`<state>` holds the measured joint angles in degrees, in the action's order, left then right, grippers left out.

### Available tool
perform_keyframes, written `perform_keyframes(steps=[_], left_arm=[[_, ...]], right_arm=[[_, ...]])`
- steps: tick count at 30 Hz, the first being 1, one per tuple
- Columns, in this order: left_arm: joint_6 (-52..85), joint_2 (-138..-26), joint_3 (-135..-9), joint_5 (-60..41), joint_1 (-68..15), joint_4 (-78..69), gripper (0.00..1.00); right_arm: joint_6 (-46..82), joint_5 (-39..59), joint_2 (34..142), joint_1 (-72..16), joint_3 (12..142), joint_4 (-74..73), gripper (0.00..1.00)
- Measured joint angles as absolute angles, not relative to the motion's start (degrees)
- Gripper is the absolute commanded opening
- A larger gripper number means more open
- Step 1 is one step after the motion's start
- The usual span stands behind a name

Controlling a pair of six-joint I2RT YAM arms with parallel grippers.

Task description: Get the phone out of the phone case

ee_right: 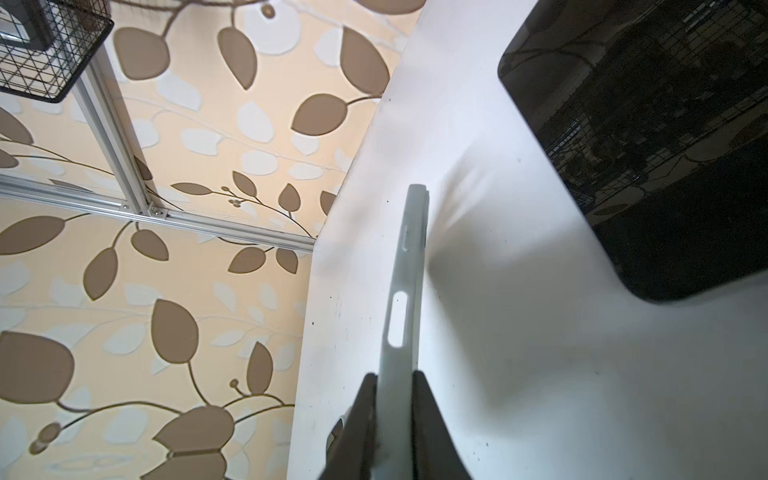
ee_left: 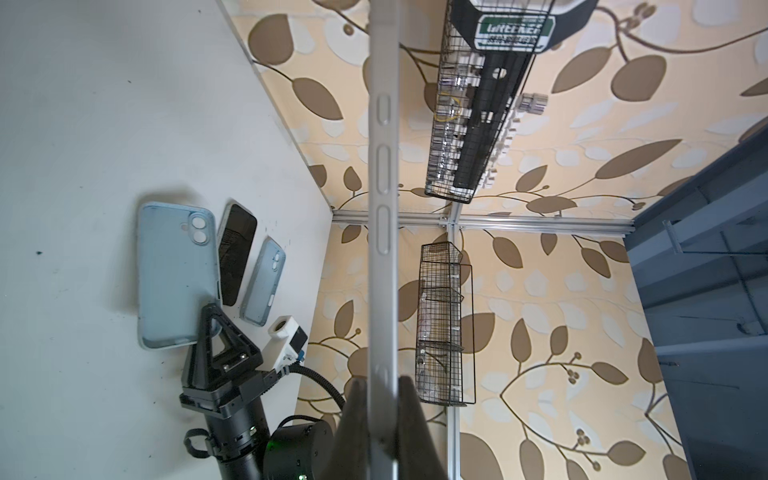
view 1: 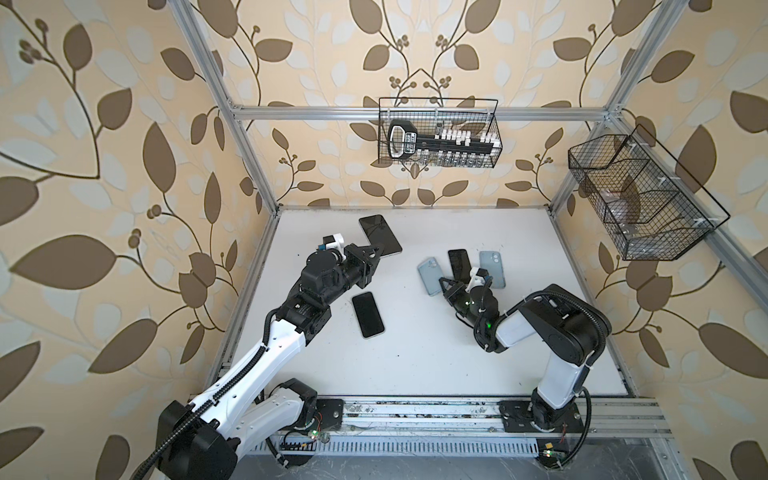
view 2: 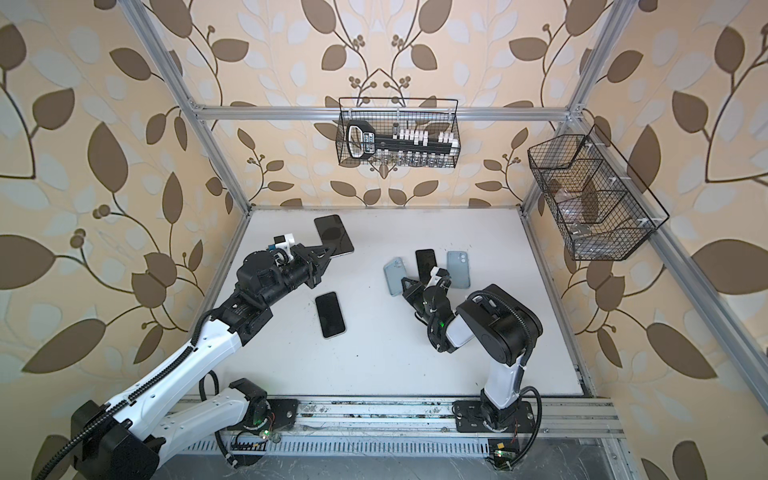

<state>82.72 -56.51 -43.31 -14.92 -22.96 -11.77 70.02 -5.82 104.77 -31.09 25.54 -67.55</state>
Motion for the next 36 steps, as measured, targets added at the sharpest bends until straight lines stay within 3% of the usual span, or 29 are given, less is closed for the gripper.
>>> perform_keyframes(steps=[10, 13, 17, 25, 31, 36], left_arm=[[83.9, -59.5, -39.0, -23.7, -15.5, -15.2, 0.0], [83.9, -60.2, -38.3, -25.5, -14.4, -16.4, 0.0], [83.5, -61.1, -38.0, -27.3, -13.4, -17.3, 0.0], [77.5, -65.9, -38.0, -30.7, -13.4, -17.3, 0.0], [71.0, -72.2, -37.3, -31.8, -14.7, -15.6, 0.0], [64.6, -74.0, -37.4, -29.2, -21.0, -10.8, 0.0]], right_arm=[[69.1, -8.8, 104.8, -32.0, 29.1, -58.9, 0.21], [68.3, -9.8, 104.8, -32.4, 29.8, -55.8, 0.36], [66.9, -11.9, 103.9, -33.1, 30.0, -51.1, 0.46], [62.6, -17.1, 96.6, -34.4, 30.3, -41.1, 0.51], [56.4, -21.1, 89.6, -34.9, 31.5, -32.7, 0.77], [48.1, -22.8, 82.6, -34.8, 34.7, -23.2, 0.99]])
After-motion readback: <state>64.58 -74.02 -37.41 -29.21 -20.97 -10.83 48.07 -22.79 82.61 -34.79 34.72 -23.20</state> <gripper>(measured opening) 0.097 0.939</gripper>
